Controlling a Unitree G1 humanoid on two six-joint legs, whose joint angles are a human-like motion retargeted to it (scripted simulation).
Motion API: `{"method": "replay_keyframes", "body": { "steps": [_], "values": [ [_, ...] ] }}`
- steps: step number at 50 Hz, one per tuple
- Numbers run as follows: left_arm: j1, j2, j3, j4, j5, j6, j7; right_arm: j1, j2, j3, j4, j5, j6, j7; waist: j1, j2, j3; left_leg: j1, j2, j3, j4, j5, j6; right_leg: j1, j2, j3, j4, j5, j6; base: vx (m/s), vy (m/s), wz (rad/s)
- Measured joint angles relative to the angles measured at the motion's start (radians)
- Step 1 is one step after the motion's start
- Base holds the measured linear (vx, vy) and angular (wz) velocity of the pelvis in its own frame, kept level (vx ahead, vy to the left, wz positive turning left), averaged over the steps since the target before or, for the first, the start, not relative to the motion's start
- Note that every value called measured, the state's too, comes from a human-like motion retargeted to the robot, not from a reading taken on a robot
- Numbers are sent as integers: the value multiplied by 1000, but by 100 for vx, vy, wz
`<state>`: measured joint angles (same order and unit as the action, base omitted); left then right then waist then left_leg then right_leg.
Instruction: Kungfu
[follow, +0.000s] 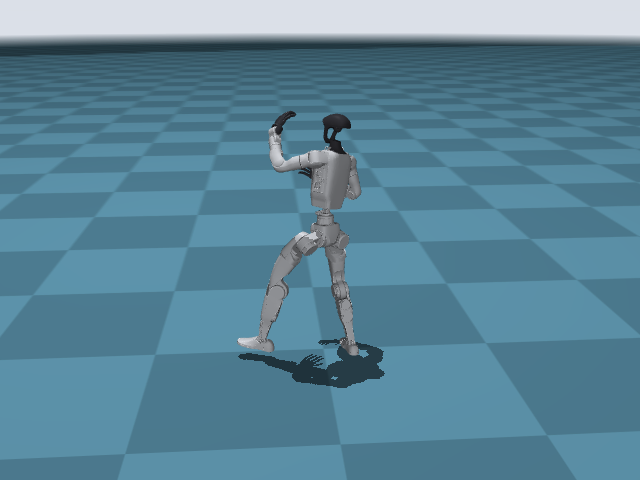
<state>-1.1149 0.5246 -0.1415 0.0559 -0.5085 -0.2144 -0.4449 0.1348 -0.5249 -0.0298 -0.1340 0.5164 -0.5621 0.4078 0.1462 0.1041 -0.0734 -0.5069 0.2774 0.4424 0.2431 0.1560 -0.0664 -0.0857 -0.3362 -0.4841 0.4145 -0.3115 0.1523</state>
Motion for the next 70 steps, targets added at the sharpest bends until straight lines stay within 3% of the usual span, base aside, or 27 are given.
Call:
{"method": "replay_keyframes", "body": {
  "steps": [3,6,8,10,12,13,15,18,20,22,25,33,35,38,41,46,47,48,51,54,56,58,61,63,65,67,70],
  "values": [
    [-94,-5,12,75,154,-64,125,-320,-76,111,97,-84,-38,-157,89,-28,-51,-75,-65,-78,49,-21,6,88,31,-57,-67,32,78,44,14,269],
    [-186,-20,-7,130,251,-93,156,-666,-137,110,304,-233,-115,-266,176,-50,-75,-129,-126,-171,93,-38,1,161,98,-38,-125,43,107,28,2,238],
    [-236,-41,0,156,301,-76,134,-910,-118,111,577,-534,-199,-376,243,-65,-80,-175,-138,-234,133,-47,-16,189,154,6,-171,49,110,14,-19,143],
    [-270,-68,13,169,330,-69,113,-1128,-107,123,924,-984,-261,-633,308,-86,-72,-207,-141,-275,162,-51,-35,205,194,62,-197,50,110,8,-27,88],
    [-294,-102,16,171,326,-69,122,-1293,-95,115,1295,-1448,-52,-979,368,-104,-56,-220,-152,-303,176,-54,-45,219,215,94,-206,40,110,0,-28,72],
    [-305,-121,13,171,323,-73,132,-1353,-96,94,1438,-1549,144,-1038,396,-115,-47,-225,-161,-313,181,-56,-46,226,219,96,-211,33,110,3,-27,71],
    [-329,-144,-2,173,332,-78,144,-1447,-102,52,1684,-1606,400,-1067,437,-141,-25,-225,-185,-327,181,-59,-52,248,211,79,-224,21,110,13,-25,74],
    [-339,-124,-22,170,380,-78,136,-1499,-100,65,1772,-1550,249,-1094,418,-175,23,-184,-245,-333,156,-61,-66,304,178,51,-235,-10,108,20,-15,75],
    [-324,-98,-10,161,397,-77,138,-1500,-79,56,1739,-1650,144,-1191,399,-178,35,-175,-254,-335,151,-61,-76,314,178,58,-239,-38,88,6,-11,19],
    [-302,-87,5,155,388,-76,150,-1502,-56,55,1724,-1761,143,-1312,395,-185,32,-190,-244,-320,168,-67,-79,302,169,60,-237,-63,69,2,-9,-35],
    [-268,-97,18,140,356,-75,168,-1491,-32,46,1697,-1797,164,-1274,391,-184,30,-211,-234,-311,204,-73,-65,283,151,55,-215,-63,77,2,-5,-24],
    [-140,-78,30,24,415,-74,202,-1431,44,-2,1535,-1394,-24,-1072,348,-182,1,-284,-213,-302,300,-130,14,257,180,74,-237,73,110,14,-11,-8],
    [-73,-74,15,-37,434,-88,235,-1424,67,-12,1508,-1225,-90,-957,357,-178,-7,-298,-198,-313,326,-157,16,248,195,84,-243,131,110,27,-15,-39],
    [37,-72,-37,-116,498,-150,276,-1415,114,-29,1456,-799,-91,-691,363,-172,-5,-286,-169,-331,351,-202,7,258,222,81,-256,258,110,36,-18,-36],
    [134,-73,-84,-148,629,-218,337,-1388,178,-50,1368,-299,11,-411,362,-174,-4,-244,-156,-355,348,-249,-4,265,231,89,-247,436,110,39,-16,-33],
    [235,-69,-73,-97,877,-277,462,-1241,318,-85,1129,364,358,25,301,-146,-34,-99,-186,-329,287,-319,64,245,181,164,-114,727,110,64,15,-13],
    [240,-65,-53,-69,899,-272,485,-1200,336,-79,1083,453,426,102,273,-131,-36,-61,-199,-329,269,-328,84,231,185,202,-66,733,110,51,18,33],
    [235,-56,-27,-32,910,-267,508,-1150,347,-68,1034,523,485,169,239,-110,-34,-31,-195,-348,253,-331,89,201,227,241,-15,665,110,41,1,41],
    [196,-15,73,138,974,-264,576,-940,367,-21,884,589,577,226,138,-62,-23,63,-207,-409,217,-344,94,83,402,423,146,410,110,47,-7,50],
    [97,50,150,449,1188,-238,714,-632,372,19,714,537,521,193,39,-36,-5,174,-255,-422,150,-338,120,-32,480,532,191,267,110,47,20,40],
    [-4,80,147,753,1366,-179,832,-387,361,34,603,492,449,186,-45,-32,10,259,-332,-413,59,-302,168,-107,414,533,145,241,98,36,59,75],
    [-121,128,103,1058,1442,-69,862,-147,340,16,505,473,403,202,-147,-29,37,323,-386,-436,5,-280,194,-179,372,502,55,249,43,24,24,128],
    [-215,224,49,1300,1420,115,680,184,317,-59,391,477,367,245,-282,-26,102,404,-428,-473,-25,-275,208,-263,346,480,-128,337,-53,14,1,105],
    [-208,279,70,1316,1377,164,643,370,325,-131,340,474,348,264,-348,-45,144,457,-454,-475,-40,-278,218,-310,337,472,-247,384,-84,12,-12,33],
    [-175,309,87,1290,1334,81,703,512,348,-190,307,469,289,248,-390,-69,171,503,-471,-473,-53,-280,225,-350,349,473,-353,380,-76,11,-19,5],
    [-140,300,98,1264,1366,-58,797,605,392,-238,281,448,186,200,-387,-74,165,516,-458,-471,-57,-276,222,-400,362,433,-416,364,-110,10,-25,-1],
    [-114,265,101,1246,1417,-104,880,646,440,-268,235,361,36,115,-388,-78,139,494,-461,-491,-48,-266,219,-474,345,391,-390,347,-120,0,-18,41]
  ]
}}
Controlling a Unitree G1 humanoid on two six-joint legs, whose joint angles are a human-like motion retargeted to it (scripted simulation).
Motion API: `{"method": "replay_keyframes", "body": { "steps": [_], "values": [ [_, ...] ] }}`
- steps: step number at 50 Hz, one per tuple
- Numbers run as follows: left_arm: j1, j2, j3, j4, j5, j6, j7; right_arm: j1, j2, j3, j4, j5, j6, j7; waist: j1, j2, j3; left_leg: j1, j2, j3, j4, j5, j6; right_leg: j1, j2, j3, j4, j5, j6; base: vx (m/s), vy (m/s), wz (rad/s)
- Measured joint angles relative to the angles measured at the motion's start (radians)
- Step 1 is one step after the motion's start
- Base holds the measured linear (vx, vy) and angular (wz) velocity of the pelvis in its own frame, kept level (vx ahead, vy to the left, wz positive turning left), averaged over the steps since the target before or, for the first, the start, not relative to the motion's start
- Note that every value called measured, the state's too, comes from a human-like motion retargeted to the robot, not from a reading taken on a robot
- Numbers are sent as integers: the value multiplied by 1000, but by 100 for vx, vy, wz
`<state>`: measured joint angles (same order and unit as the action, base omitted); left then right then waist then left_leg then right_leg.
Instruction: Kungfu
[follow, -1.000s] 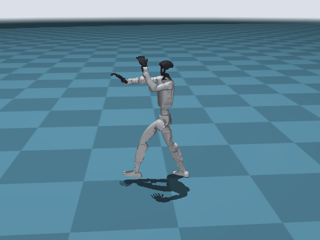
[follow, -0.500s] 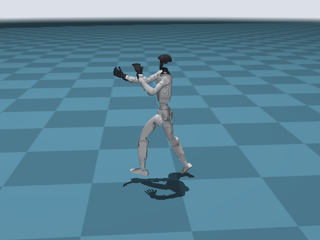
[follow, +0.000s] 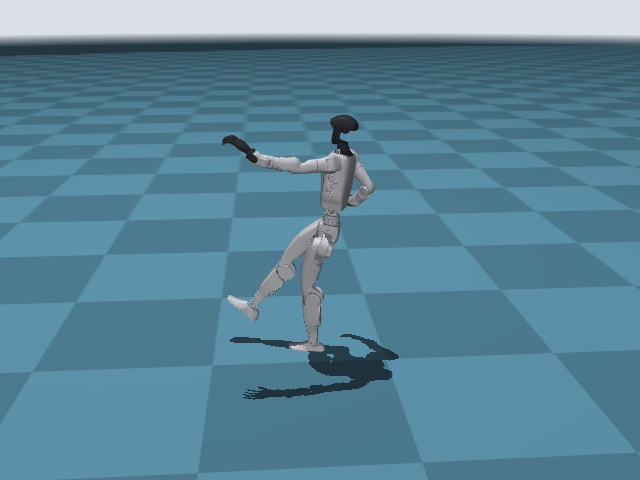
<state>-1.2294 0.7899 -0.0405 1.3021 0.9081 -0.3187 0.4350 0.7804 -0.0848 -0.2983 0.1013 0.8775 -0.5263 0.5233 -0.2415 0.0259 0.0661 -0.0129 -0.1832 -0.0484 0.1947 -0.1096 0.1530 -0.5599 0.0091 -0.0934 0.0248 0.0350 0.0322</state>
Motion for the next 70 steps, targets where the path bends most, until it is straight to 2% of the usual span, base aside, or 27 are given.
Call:
{"method": "replay_keyframes", "body": {
  "steps": [5,10,12,15,17,20,21,22,23,25,26,27,30,34,37,40,44,47,49,51,54,55,58,62,64,66,70],
  "values": [
    [105,-72,50,-146,-149,86,-143,-187,-112,71,-86,-160,-93,-125,-14,36,6,-12,3,-33,-1,24,-4,49,-28,64,120,25,-4,-5,10,48],
    [460,-131,34,-725,-725,156,-460,-666,-283,198,-54,-396,-165,-285,120,61,-73,-88,20,-27,10,24,-27,196,-28,110,304,-65,76,-9,6,-37],
    [645,-205,42,-946,-978,129,-577,-899,-331,228,-5,-502,-212,-351,199,52,-123,-153,31,-20,38,18,-43,272,-51,79,382,-109,99,-17,-3,-65],
    [953,-366,37,-1175,-1332,70,-797,-1254,-374,247,92,-662,-232,-446,333,14,-160,-272,51,8,132,-3,-80,417,-98,55,462,-171,124,-29,-8,-57],
    [1158,-477,-14,-1220,-1477,74,-939,-1500,-425,242,223,-807,-235,-491,432,-21,-147,-345,51,17,212,-23,-99,536,-127,27,463,-167,121,-43,-15,-18],
    [1435,-576,-109,-1174,-1562,113,-1118,-1850,-547,284,538,-1097,-249,-558,577,-90,-118,-474,58,44,358,-71,-120,703,-154,-13,393,-70,118,-48,-34,7],
    [1515,-583,-120,-1151,-1583,127,-1157,-1956,-606,320,681,-1213,-241,-604,612,-130,-112,-535,48,43,409,-87,-121,743,-142,8,343,21,171,-48,-55,31],
    [1589,-588,-127,-1131,-1609,140,-1185,-2059,-661,355,826,-1335,-211,-654,642,-163,-103,-595,49,36,460,-97,-130,776,-118,26,293,59,211,-41,-72,53],
    [1652,-590,-128,-1116,-1648,148,-1191,-2156,-709,389,978,-1470,-135,-715,661,-185,-90,-650,73,14,508,-97,-156,796,-69,37,242,-9,225,-39,-65,71],
    [1732,-615,-105,-1073,-1700,145,-1179,-2305,-775,458,1232,-1666,202,-801,691,-239,-63,-735,32,36,564,-70,-147,817,-114,-4,182,-173,223,-47,-36,86],
    [1740,-623,-94,-1065,-1691,117,-1157,-2347,-768,432,1287,-1738,317,-796,707,-236,-55,-772,46,45,585,-58,-134,809,-103,-28,182,-249,205,-50,-24,75],
    [1742,-627,-84,-1061,-1675,91,-1136,-2381,-771,418,1320,-1777,383,-785,718,-233,-45,-803,60,51,599,-45,-125,801,-88,-48,183,-313,192,-46,-33,71],
    [1708,-615,-67,-1070,-1608,64,-1102,-2402,-824,433,1244,-1699,248,-806,705,-212,-8,-845,77,29,600,0,-136,775,-26,-86,205,-407,185,-45,-17,89],
    [1710,-572,-46,-1107,-1650,139,-1101,-2329,-771,395,1178,-1757,24,-1112,625,-180,-32,-845,168,174,579,28,-109,768,11,-119,206,-411,146,-9,11,45],
    [1705,-535,-6,-1119,-1627,174,-1080,-2271,-739,384,1204,-1742,9,-1087,576,-180,-72,-814,218,276,530,-6,-79,761,18,-121,176,-375,154,11,6,27],
    [1656,-504,55,-1102,-1562,206,-1060,-2211,-739,347,1203,-1682,21,-1056,581,-199,-87,-791,188,232,493,-68,-122,759,8,-121,154,-307,169,20,-9,-17],
    [1534,-436,165,-980,-1379,174,-1035,-2134,-724,286,1201,-1567,-40,-1087,591,-227,-81,-719,219,303,434,-77,-154,780,-10,-102,132,-163,200,33,-14,-45],
    [1410,-363,232,-780,-1165,91,-955,-2081,-683,245,1221,-1464,-82,-1055,588,-227,-106,-688,216,221,400,-71,-208,775,12,-112,130,22,230,37,-24,-62],
    [1298,-314,249,-608,-1022,22,-885,-2051,-643,222,1230,-1371,-135,-982,585,-207,-124,-668,268,184,389,-82,-242,747,48,-155,168,161,230,33,-37,-72],
    [1160,-292,238,-434,-926,0,-817,-2028,-600,209,1218,-1221,-190,-869,581,-179,-125,-614,316,175,358,-95,-262,718,71,-202,245,279,230,38,-27,-47],
    [947,-310,195,-240,-942,-25,-798,-1995,-520,216,1122,-915,-256,-675,537,-121,-133,-521,341,154,301,-112,-249,663,89,-252,392,385,230,42,-1,16],
    [871,-322,177,-188,-964,-34,-790,-1983,-488,226,1073,-814,-274,-623,513,-100,-139,-492,343,150,283,-118,-238,640,93,-264,439,377,230,56,16,61],
    [661,-388,137,-94,-948,-110,-705,-1923,-398,273,853,-647,-320,-553,439,-65,-149,-367,287,143,198,-122,-190,554,91,-190,545,162,230,63,26,88],
    [433,-536,139,-94,-974,-224,-702,-1899,-306,410,535,-395,-295,-424,327,-38,-129,-174,186,133,46,-96,-135,442,83,-64,553,-40,226,49,21,113],
    [333,-608,101,-157,-1063,-270,-715,-1914,-271,469,392,-251,-252,-331,278,-29,-113,-103,142,124,-16,-86,-123,383,42,-55,508,-85,188,28,12,105],
    [246,-662,46,-253,-1160,-302,-725,-1923,-247,512,264,-147,-215,-246,241,-19,-106,-51,125,120,-53,-88,-124,323,29,-49,432,-103,119,41,-13,79],
    [109,-753,-22,-495,-1276,-327,-758,-1927,-221,550,68,-102,-183,-121,178,-17,-99,35,88,82,-95,-108,-129,217,7,-22,262,-55,30,47,-27,65]
  ]
}}
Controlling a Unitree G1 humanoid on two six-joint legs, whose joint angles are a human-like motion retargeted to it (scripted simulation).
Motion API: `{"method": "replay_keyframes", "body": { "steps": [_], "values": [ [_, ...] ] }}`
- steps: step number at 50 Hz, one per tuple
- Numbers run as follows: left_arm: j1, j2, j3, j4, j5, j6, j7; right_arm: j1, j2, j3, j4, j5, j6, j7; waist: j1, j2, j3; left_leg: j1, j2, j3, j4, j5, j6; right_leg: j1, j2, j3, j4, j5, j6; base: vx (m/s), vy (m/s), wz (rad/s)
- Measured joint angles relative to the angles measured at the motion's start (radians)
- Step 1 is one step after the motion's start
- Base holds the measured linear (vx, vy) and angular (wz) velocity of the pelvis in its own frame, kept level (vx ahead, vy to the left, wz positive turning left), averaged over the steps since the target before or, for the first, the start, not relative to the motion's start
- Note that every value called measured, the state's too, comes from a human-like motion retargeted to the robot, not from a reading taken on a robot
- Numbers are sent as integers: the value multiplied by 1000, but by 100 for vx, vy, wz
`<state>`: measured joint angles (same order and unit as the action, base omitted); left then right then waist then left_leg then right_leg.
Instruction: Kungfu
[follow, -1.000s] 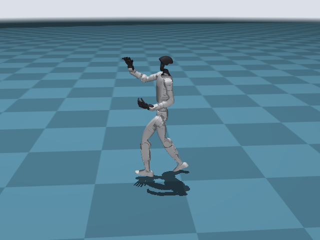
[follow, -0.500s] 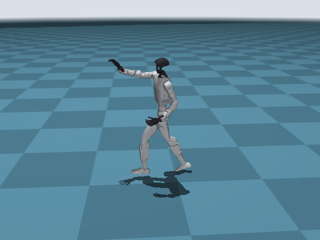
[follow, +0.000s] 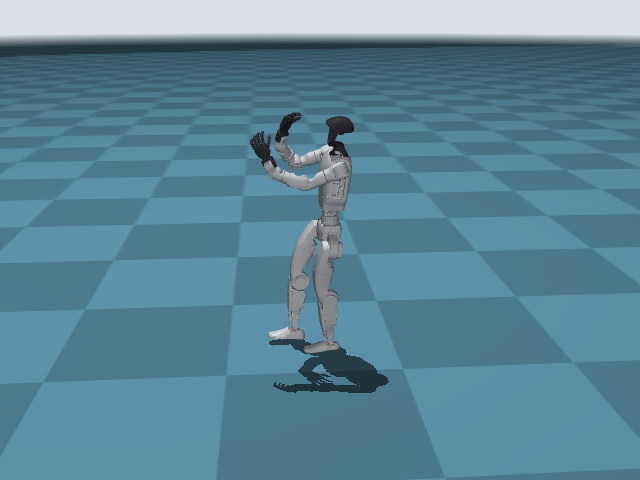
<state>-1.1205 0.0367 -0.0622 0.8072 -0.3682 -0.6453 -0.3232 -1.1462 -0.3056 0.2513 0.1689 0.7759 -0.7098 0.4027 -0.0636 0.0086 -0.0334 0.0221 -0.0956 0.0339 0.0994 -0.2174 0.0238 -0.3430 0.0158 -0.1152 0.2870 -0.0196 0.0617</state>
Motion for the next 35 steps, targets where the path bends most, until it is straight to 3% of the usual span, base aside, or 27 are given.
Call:
{"method": "replay_keyframes", "body": {
  "steps": [2,6,13,16,18,20,22,23,25,26,27,30,32,35],
  "values": [
    [-49,-31,-21,-98,-8,-21,-6,1,7,9,-58,-26,-16,17,-30,-3,4,42,-13,-26,-9,-15,-2,-42,-17,1,-78,65,-16,44,-35,66],
    [-113,-43,-60,-233,28,-72,54,-2,-30,11,-139,-62,-43,6,-77,-7,9,118,-36,-70,-7,-57,-3,-109,-57,-32,-200,139,22,44,-37,59],
    [-128,-60,-97,-288,29,-111,130,-13,-54,7,-139,-100,-46,-21,-146,20,1,185,-19,-144,53,-111,21,-192,-90,-88,-183,89,-141,40,-48,58],
    [-101,-72,-83,-245,20,-105,136,-5,-47,0,-117,-109,-45,-28,-183,37,-7,222,-2,-181,77,-73,-4,-173,-98,-91,-156,81,-192,51,-75,73],
    [-64,-56,-71,-203,38,-105,143,13,-48,2,-106,-114,-37,-36,-209,46,-14,253,16,-202,102,-2,-42,-127,-103,-114,-131,80,-231,56,-79,78],
    [-8,-23,-58,-147,89,-94,146,48,-46,15,-86,-133,-34,-46,-237,18,-28,284,-1,-215,153,131,-90,-36,-149,-233,-154,230,-148,64,-86,72],
    [114,-5,-43,-78,165,-46,109,157,-41,-2,-67,-167,-27,-27,-210,19,-92,247,7,-186,273,359,-152,-22,-132,-180,-157,162,-192,71,-82,-10],
    [189,-10,-38,-42,213,-13,75,245,-53,-31,-69,-183,-24,8,-163,-3,-129,202,-11,-147,365,468,-176,-39,-143,-125,-116,129,-163,60,-66,-94],
    [321,46,-42,20,312,42,52,391,-59,-69,-77,-202,6,74,-113,-48,-89,136,-14,-34,569,627,-177,-7,-169,-79,-45,65,-130,38,-54,-119],
    [386,94,-36,47,362,59,41,465,-52,-96,-63,-210,30,99,-125,-64,-61,94,25,34,665,645,-133,35,-185,-100,-33,36,-126,24,-54,-51],
    [453,144,-30,72,410,71,31,540,-43,-128,-44,-213,56,130,-135,-77,-35,49,62,95,755,627,-88,77,-195,-121,-27,6,-124,18,-51,9],
    [694,271,24,137,568,83,29,779,-12,-274,76,-189,150,247,-149,-83,7,-134,145,182,956,395,5,180,-171,-160,-55,-38,-114,26,-52,-9],
    [909,297,91,190,678,96,57,966,-1,-375,195,-200,204,297,-57,-99,-9,-278,138,219,991,341,-16,205,-143,-103,-81,-32,-131,58,-61,-171],
    [1185,271,153,278,714,193,90,1236,-15,-484,379,-381,192,234,34,-104,-57,-505,94,232,871,351,-71,222,-97,-31,-113,-51,-175,49,-35,-154]
  ]
}}
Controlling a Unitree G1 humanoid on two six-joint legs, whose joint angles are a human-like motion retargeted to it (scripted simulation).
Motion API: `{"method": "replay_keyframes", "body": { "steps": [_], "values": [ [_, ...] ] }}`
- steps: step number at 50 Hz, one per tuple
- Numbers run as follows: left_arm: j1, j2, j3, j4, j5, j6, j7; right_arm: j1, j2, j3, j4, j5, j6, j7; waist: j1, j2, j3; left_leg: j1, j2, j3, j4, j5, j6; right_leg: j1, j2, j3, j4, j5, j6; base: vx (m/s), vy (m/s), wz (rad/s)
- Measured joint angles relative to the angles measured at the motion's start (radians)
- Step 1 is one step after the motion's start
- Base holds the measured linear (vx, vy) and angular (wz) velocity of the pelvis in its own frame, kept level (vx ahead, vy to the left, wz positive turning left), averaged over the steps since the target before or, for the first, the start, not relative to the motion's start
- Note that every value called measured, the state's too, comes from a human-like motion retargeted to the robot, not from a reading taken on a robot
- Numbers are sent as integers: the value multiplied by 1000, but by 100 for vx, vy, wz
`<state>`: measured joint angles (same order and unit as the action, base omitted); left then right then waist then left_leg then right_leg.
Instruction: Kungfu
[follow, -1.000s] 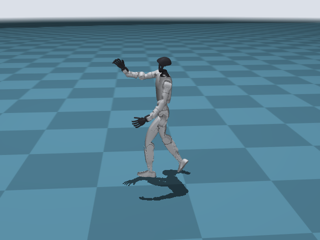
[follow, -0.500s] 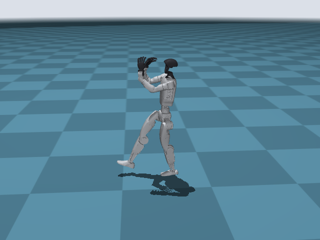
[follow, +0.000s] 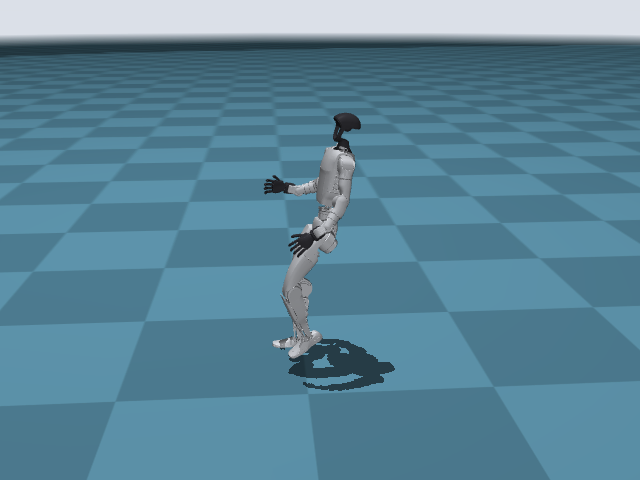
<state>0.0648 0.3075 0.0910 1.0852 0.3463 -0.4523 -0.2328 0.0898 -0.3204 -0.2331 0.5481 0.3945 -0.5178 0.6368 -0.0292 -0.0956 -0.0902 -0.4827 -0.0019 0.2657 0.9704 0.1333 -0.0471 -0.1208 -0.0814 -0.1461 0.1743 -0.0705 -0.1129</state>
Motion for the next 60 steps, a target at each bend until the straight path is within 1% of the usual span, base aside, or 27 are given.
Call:
{"method": "replay_keyframes", "body": {
  "steps": [3,5,7,8,10,11,12,13,14,17,20,23,24,25,28,32,34,37,40,42,44,46,48,51,54,57,60],
  "values": [
    [169,-24,75,53,-17,88,-50,154,-24,-66,215,-284,-38,-145,78,25,41,-117,26,-1,-323,121,-30,47,54,46,-19,-6,-22,26,-28,-133],
    [268,-30,113,47,-7,134,-96,213,-19,-90,350,-467,17,-221,141,57,94,-137,61,-30,-604,260,-85,102,112,85,-32,-15,-47,21,-29,-163],
    [356,-33,120,27,24,143,-133,274,-3,-89,418,-588,102,-194,192,72,152,-155,82,-68,-829,303,-131,171,147,125,-47,-26,-67,27,-31,-139],
    [396,-26,109,10,35,141,-152,302,5,-85,439,-631,136,-154,205,66,173,-180,74,-84,-915,251,-121,195,144,134,-52,-31,-74,20,-27,-67],
    [456,-11,78,-15,66,134,-188,357,21,-62,457,-686,183,-72,199,39,193,-261,54,-45,-1015,-32,-82,214,118,120,-59,-38,-82,24,-26,9],
    [491,-4,63,-34,91,129,-217,391,29,-45,445,-713,195,-20,189,31,191,-314,68,2,-948,-106,-63,213,114,111,-48,-48,-86,30,-21,34],
    [522,4,47,-53,115,125,-249,423,37,-25,432,-741,199,26,180,23,189,-363,85,38,-879,-128,-47,208,113,110,-37,-55,-91,32,-18,16],
    [544,14,31,-74,137,120,-284,447,46,1,418,-770,190,57,171,17,184,-404,109,52,-807,-44,-35,196,117,123,-26,-58,-97,26,-19,-10],
    [559,28,14,-102,162,115,-330,459,53,30,405,-789,182,84,169,11,184,-443,121,38,-723,-4,-31,188,121,135,-23,-56,-101,15,-17,-35],
    [583,77,-38,-194,250,111,-497,474,76,100,360,-811,158,186,198,-9,185,-566,104,-62,-380,23,-15,176,113,126,-27,-50,-113,1,-16,-60],
    [584,95,-64,-247,319,113,-659,472,112,132,314,-833,155,269,216,-60,183,-604,51,-64,-47,72,-52,156,79,161,0,-72,-122,7,-18,-35],
    [582,104,-87,-281,259,112,-775,452,133,160,281,-811,171,294,174,-75,156,-590,109,19,303,6,10,122,75,150,26,-94,-127,13,-14,9],
    [582,105,-90,-295,219,114,-792,446,139,166,272,-802,167,296,159,-70,143,-585,133,18,419,-11,13,109,83,145,34,-101,-132,15,-13,-1],
    [583,105,-91,-310,177,116,-803,441,145,172,264,-795,157,297,144,-64,129,-580,154,7,534,-25,8,96,94,143,41,-108,-137,20,-14,4],
    [594,98,-88,-332,100,111,-768,453,127,179,244,-864,112,269,93,-57,70,-530,108,-29,760,-29,-44,56,103,152,38,-117,-131,17,-10,16],
    [605,108,-81,-333,129,90,-752,500,137,163,260,-867,122,255,28,-73,-6,-404,9,-5,867,-33,-90,32,69,161,10,-125,-105,17,-8,38],
    [566,154,-48,-307,265,79,-775,485,151,142,321,-829,164,263,-20,-70,-31,-364,-34,-36,862,-33,-107,17,74,143,26,-149,-101,12,-19,90],
    [494,228,6,-300,485,100,-759,477,171,109,405,-816,204,259,-61,-82,-63,-301,-53,-51,774,-41,-108,10,62,126,21,-166,-71,17,-20,56],
    [394,302,64,-307,571,113,-741,470,202,63,509,-844,265,197,-69,-102,-91,-266,-71,-66,624,-76,-104,14,46,99,10,-179,-39,16,-20,26],
    [276,332,85,-306,511,149,-736,449,227,30,600,-836,313,90,-61,-112,-97,-256,-85,-86,500,-101,-104,22,48,91,3,-187,-23,26,-21,28],
    [118,330,74,-305,370,217,-722,418,247,-11,688,-774,356,-39,-53,-113,-93,-250,-86,-102,363,-120,-95,33,56,84,-3,-194,-7,12,-14,31],
    [-60,289,48,-309,184,271,-682,390,256,-57,743,-642,389,-154,-43,-107,-84,-242,-73,-107,214,-126,-88,48,68,76,-9,-199,3,13,-13,17],
    [-239,217,3,-321,-22,290,-614,366,262,-108,758,-463,384,-209,-33,-98,-68,-233,-51,-100,60,-124,-82,65,85,79,-14,-205,8,13,-14,-4],
    [-456,67,-83,-345,-313,270,-480,324,276,-171,701,-184,358,-189,-23,-79,-41,-220,-32,-102,-177,-106,-82,92,114,105,-18,-213,12,8,-14,-36],
    [-601,-95,-157,-364,-585,224,-371,250,285,-206,597,20,344,-146,-32,-45,-10,-215,-16,-133,-383,-94,-90,113,141,145,-15,-221,15,-2,-7,-100],
    [-658,-229,-225,-387,-837,212,-315,141,276,-188,497,129,332,-114,-53,-8,13,-216,-7,-224,-532,-97,-86,123,156,224,-1,-229,10,10,-7,-187],
    [-645,-301,-282,-425,-1056,238,-343,-11,256,-113,437,171,351,-92,-78,30,33,-214,16,-353,-612,-126,-76,101,161,360,38,-238,-6,-3,17,-281]
  ]
}}
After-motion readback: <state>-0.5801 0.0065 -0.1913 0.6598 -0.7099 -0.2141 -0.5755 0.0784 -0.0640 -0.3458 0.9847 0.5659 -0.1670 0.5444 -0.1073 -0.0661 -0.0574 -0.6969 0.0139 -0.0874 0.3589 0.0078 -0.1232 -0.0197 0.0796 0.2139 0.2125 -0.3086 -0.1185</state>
